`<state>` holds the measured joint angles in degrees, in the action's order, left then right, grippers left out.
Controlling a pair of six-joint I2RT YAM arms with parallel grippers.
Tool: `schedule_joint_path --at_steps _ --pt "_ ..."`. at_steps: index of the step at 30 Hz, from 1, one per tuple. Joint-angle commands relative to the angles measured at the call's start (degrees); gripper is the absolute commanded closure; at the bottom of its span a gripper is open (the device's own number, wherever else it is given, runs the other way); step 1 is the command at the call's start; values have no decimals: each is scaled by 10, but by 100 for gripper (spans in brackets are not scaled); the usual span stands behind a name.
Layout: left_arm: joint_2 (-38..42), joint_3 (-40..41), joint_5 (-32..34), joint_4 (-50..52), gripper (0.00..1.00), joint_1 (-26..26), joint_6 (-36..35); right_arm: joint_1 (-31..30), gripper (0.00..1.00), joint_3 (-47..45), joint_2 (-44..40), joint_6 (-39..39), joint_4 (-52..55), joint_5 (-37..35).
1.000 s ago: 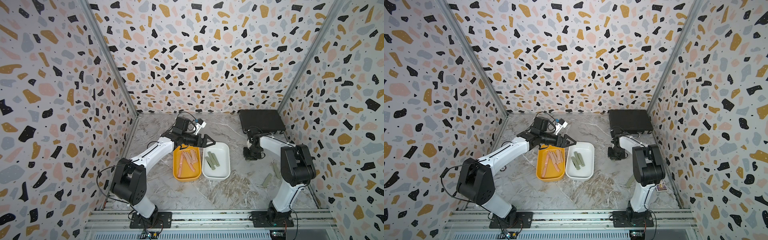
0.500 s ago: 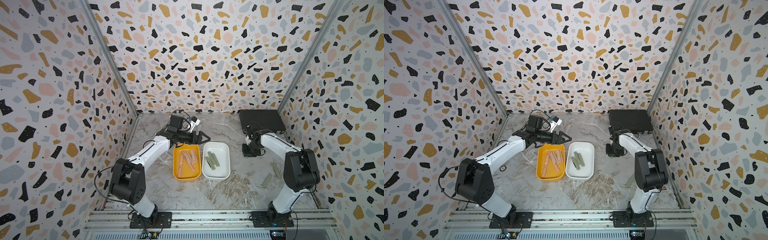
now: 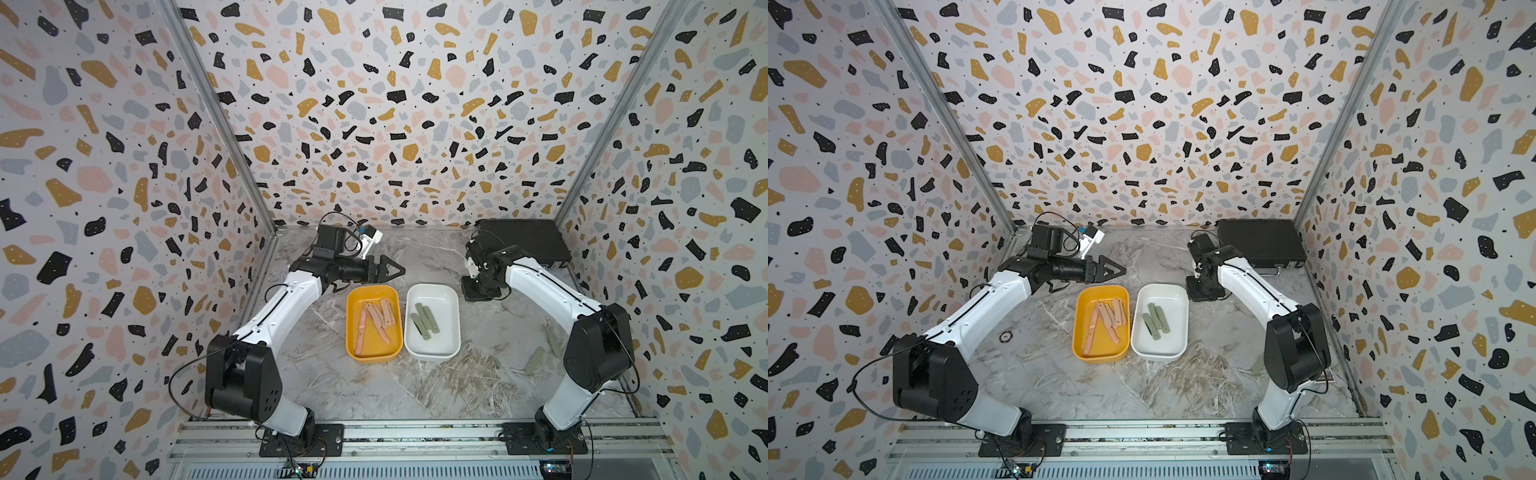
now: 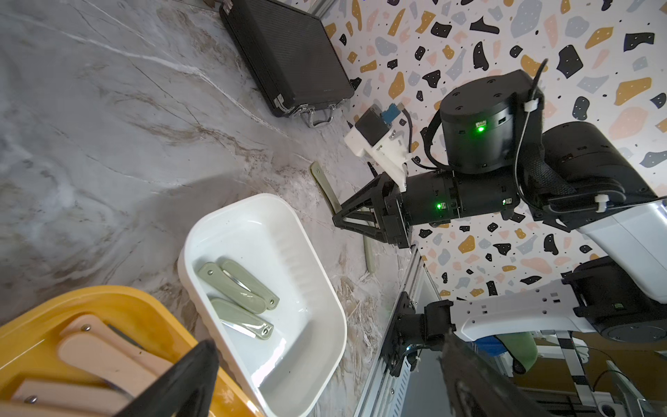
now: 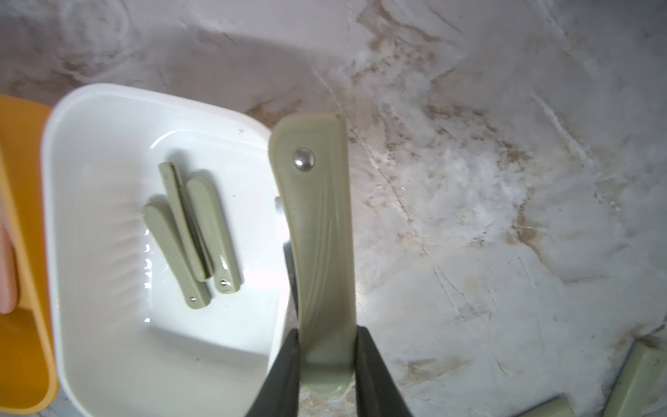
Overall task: Place the fruit knives into the storage box by color
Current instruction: Place the fruit knife in the storage box.
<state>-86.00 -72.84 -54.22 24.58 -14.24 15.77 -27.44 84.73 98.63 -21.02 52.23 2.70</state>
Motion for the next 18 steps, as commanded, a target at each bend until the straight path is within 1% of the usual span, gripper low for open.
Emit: schedule_joint_path --at_steps 1,4,9,14,18 --pt "33 11 -28 47 4 4 -49 -31 78 37 11 -14 25 -9" --pt "51 33 -30 71 4 7 -71 -57 78 58 38 -17 23 -7" --pt "54 60 -33 88 4 13 -87 -84 77 70 76 -24 5 2" --pt "47 78 -34 66 4 14 -82 -98 77 57 106 -32 -23 15" --pt "26 84 -45 57 4 14 -71 -100 77 37 126 -41 -50 33"
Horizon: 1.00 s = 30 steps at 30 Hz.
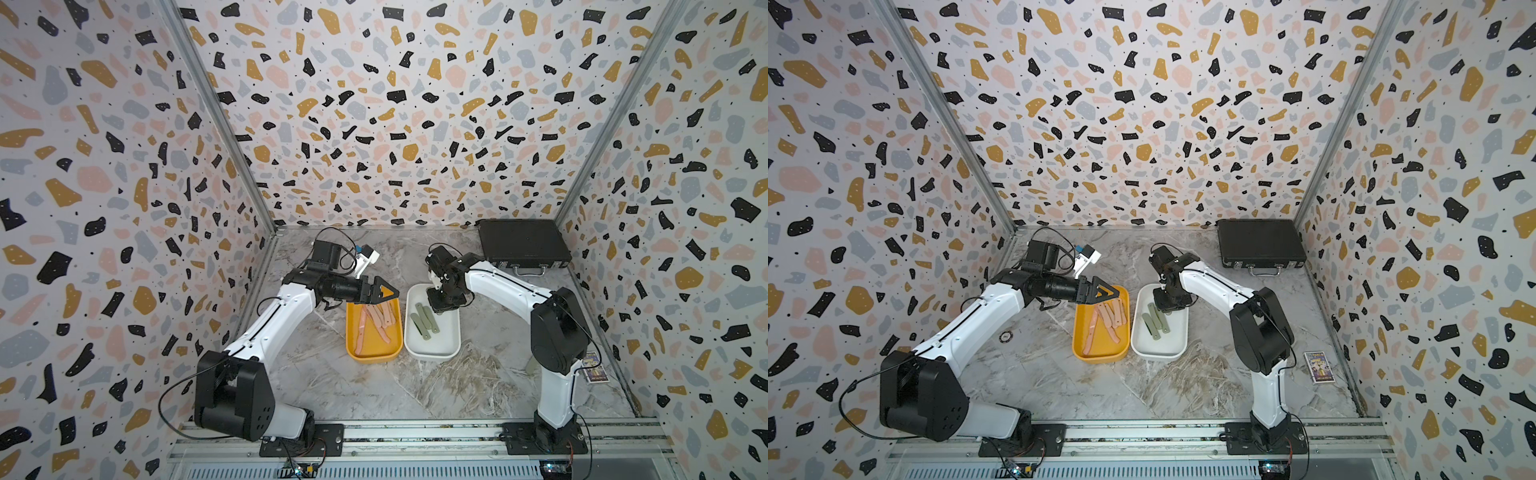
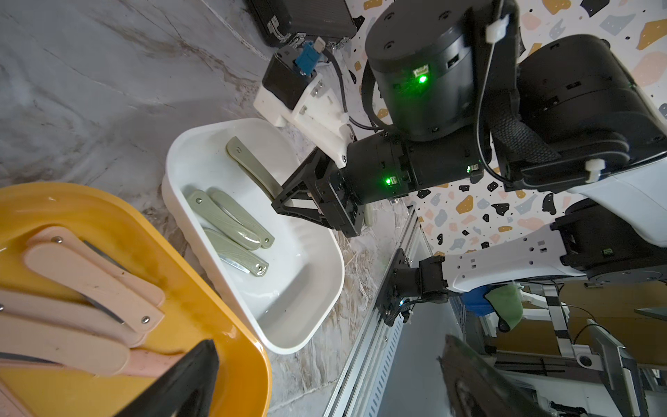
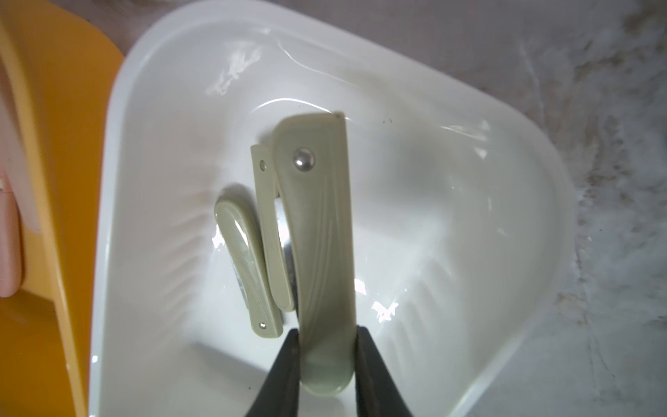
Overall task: Place the fruit knives into the storage box by color
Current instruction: Place the fruit knife in the storage box.
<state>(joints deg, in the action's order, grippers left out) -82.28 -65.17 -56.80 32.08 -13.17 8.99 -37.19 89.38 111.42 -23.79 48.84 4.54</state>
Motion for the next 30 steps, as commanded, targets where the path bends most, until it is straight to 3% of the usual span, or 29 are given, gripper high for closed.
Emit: schedule_joint_path --at_steps 1,19,26,30 --pt "-16 7 -20 -18 4 4 -4 -3 77 -16 1 -15 -24 19" --pt "-18 20 2 -40 4 4 4 -4 74 -48 25 -28 -62 38" --pt "-9 24 13 -42 4 4 4 -5 51 -78 -18 -35 -82 16" --pt "-2 23 24 -40 4 3 1 -5 48 -79 -29 -35 -75 8"
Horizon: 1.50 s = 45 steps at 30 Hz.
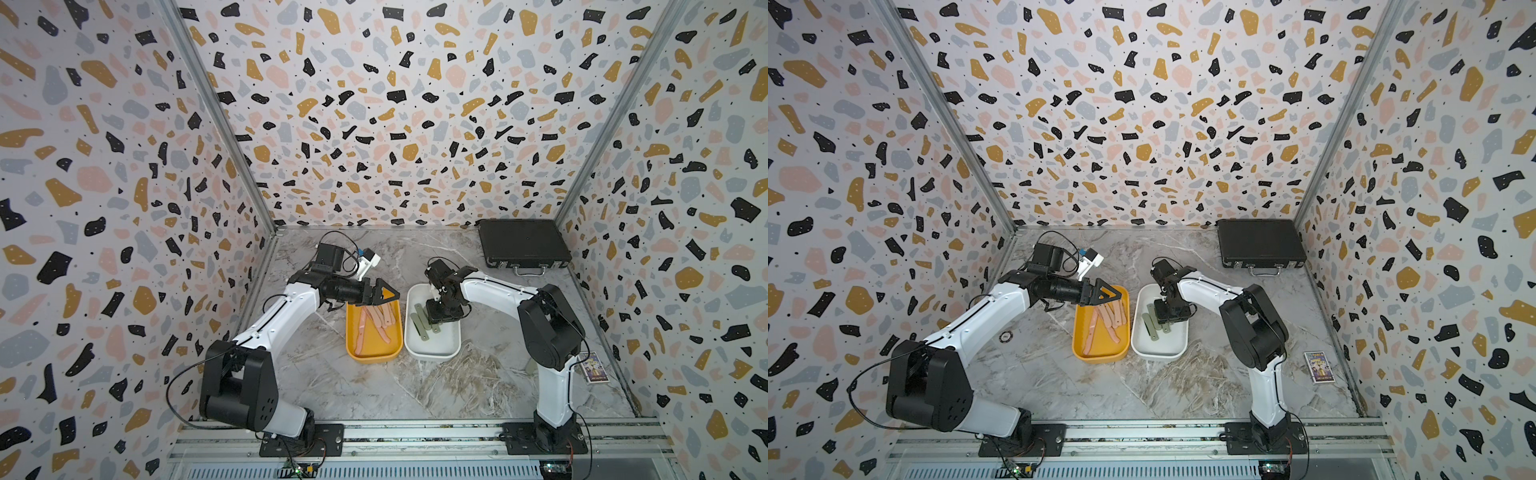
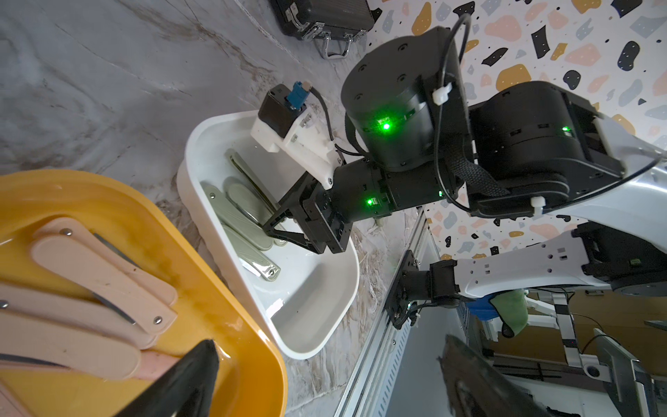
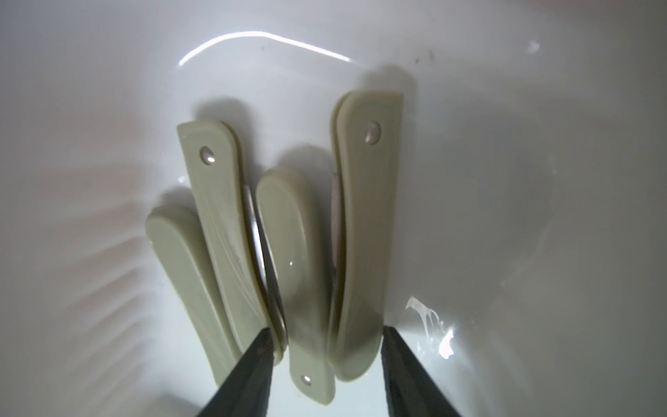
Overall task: Place the fruit knives into the storage box by color
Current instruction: Place the fruit knife in the storage box, then pick up the fruit knife from the center of the board.
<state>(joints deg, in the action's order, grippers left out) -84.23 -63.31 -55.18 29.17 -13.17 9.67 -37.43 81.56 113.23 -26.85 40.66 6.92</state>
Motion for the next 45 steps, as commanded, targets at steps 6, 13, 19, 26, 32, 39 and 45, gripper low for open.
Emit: schedule_joint_path --at_steps 6,13,19,26,32,39,45 --pt "30 -22 24 4 4 3 -13 -2 39 -26 -94 -2 1 -51" --pt "27 -84 20 17 3 3 -10 21 33 -84 -169 -8 11 -79" --pt "-6 -147 6 -30 3 -12 45 70 32 -160 -263 -21 30 -111" --pt "-36 -159 7 -78 3 -67 78 147 29 -234 -361 -32 62 -127" --pt "-58 -143 9 -119 3 -116 97 237 26 -289 -410 -35 72 -118" --pt "-74 -128 8 -141 3 -159 107 327 26 -339 -412 -50 69 -88" --pt "-76 -120 2 -151 3 -172 111 371 26 -377 -411 -61 56 -69"
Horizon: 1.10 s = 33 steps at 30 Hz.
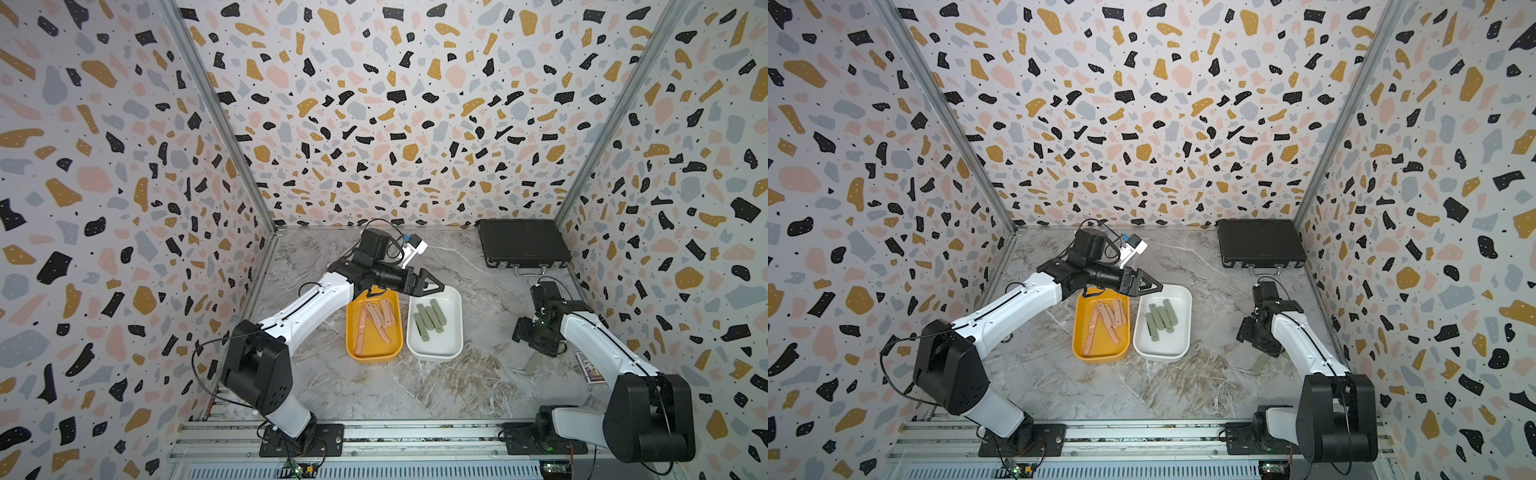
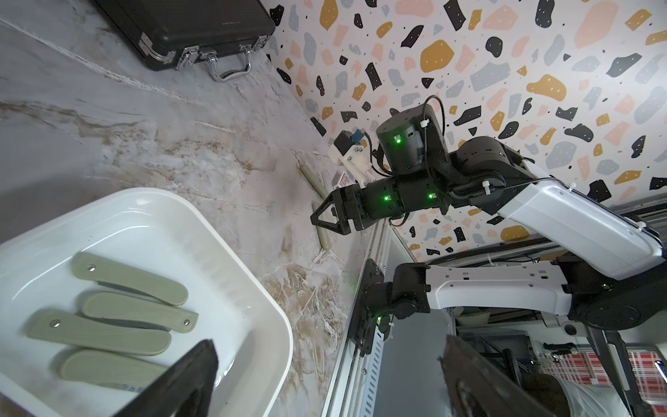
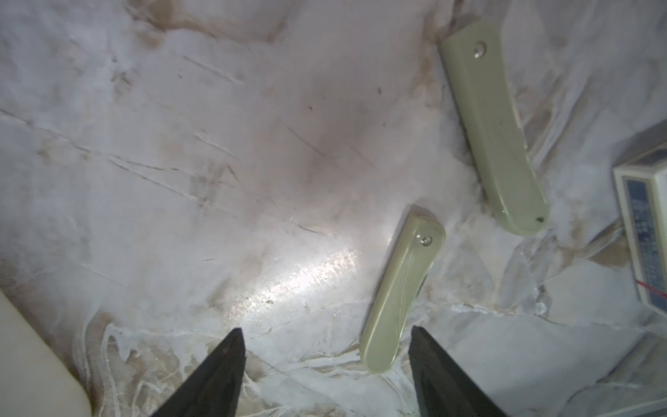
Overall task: Place the fruit knives into the storage box by color
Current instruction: Pick up the fruit knife from the center of the board.
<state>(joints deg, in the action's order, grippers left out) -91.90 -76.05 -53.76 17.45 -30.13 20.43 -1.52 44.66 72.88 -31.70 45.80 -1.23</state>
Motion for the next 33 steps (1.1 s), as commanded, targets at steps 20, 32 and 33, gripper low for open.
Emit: schedule_joint_path --at_steps 20,32,33 --pt "16 11 -16 -33 3 4 9 38 31 -73 24 -37 -44 24" --pt "14 24 -16 -41 3 24 14 15 68 -66 36 -39 -68 43" --pt "12 26 -16 -42 3 25 14 6 70 -61 43 -39 -68 40"
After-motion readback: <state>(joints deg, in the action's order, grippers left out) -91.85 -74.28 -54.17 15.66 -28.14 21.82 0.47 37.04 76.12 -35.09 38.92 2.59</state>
